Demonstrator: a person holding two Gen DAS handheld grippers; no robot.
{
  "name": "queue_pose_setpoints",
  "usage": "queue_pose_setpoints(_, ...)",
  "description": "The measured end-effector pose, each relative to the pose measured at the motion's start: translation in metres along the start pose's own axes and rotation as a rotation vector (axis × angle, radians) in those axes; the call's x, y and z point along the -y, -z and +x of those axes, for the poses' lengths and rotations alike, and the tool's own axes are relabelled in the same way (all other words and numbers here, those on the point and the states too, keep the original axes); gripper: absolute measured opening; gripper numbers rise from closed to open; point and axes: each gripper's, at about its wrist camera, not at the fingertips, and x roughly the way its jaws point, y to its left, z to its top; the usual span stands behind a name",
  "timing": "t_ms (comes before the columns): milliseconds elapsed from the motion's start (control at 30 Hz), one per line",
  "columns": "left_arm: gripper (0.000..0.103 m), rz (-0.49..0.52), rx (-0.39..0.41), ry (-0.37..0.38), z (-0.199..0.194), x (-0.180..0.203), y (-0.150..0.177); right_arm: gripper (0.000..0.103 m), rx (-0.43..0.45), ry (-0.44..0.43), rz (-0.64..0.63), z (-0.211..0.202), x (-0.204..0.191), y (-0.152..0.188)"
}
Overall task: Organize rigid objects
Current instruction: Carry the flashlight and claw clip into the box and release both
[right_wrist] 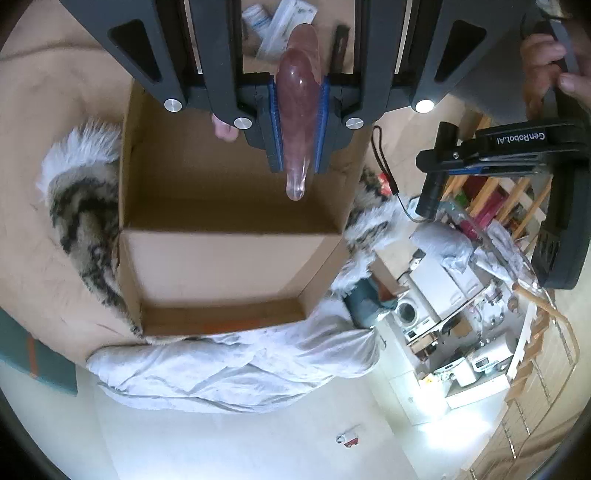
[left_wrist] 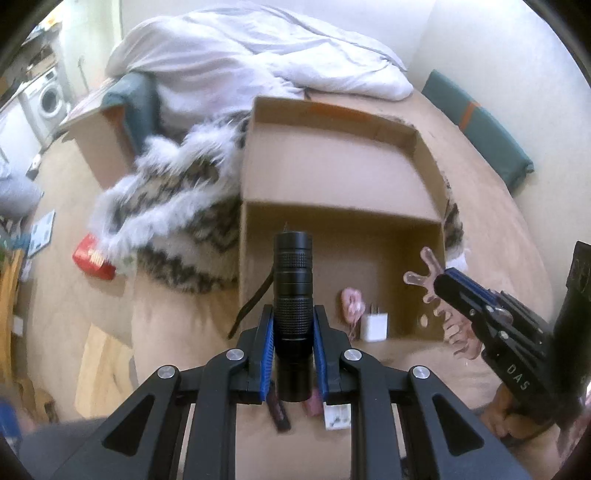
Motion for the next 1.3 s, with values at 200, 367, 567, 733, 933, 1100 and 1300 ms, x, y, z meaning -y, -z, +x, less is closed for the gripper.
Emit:
queue_pose_setpoints(200,0.017,0.043,-0.022,-0.017,0.043,0.017,-0.024,0.017,-0.003,0.023,0.034,0.022,0.025,-0.012)
queue_pose_setpoints(367,0.017,0.046,-0.102,-0.048,0.099,0.012,-0.019,0.017,-0.026,0.047,0.099,0.050,0.052,-0.003)
queue_pose_setpoints(567,0.017,0.024,-0.163,-0.066,0.142,0.000,-0.005,0.017,-0.096,0.062,0.157,0.080,0.069,0.009)
queue_pose_setpoints(733,0.017,0.018,-0.199,-0.070,0.159,-0.004,0.005,0.017,-0.128,0.056,0.143,0.095,0.062,0.011)
queue_pose_setpoints(933,0.017,0.046,-0.216,-0.083,0.173,0.004,0.013,0.017,-0.174,0.085,0.108,0.112,0.055,0.018)
queue_pose_setpoints(1100,0.017,0.104,-0.225,-0.071,0.182,0.024,0.019,0.017,-0.185,0.108,0.111,0.118,0.059,0.017)
queue_pose_setpoints(1300,0.017,0.061,-0.325,0.054,0.204,0.031,0.031,0.017,-0.207,0.151,0.118,0.128,0.063,0.017)
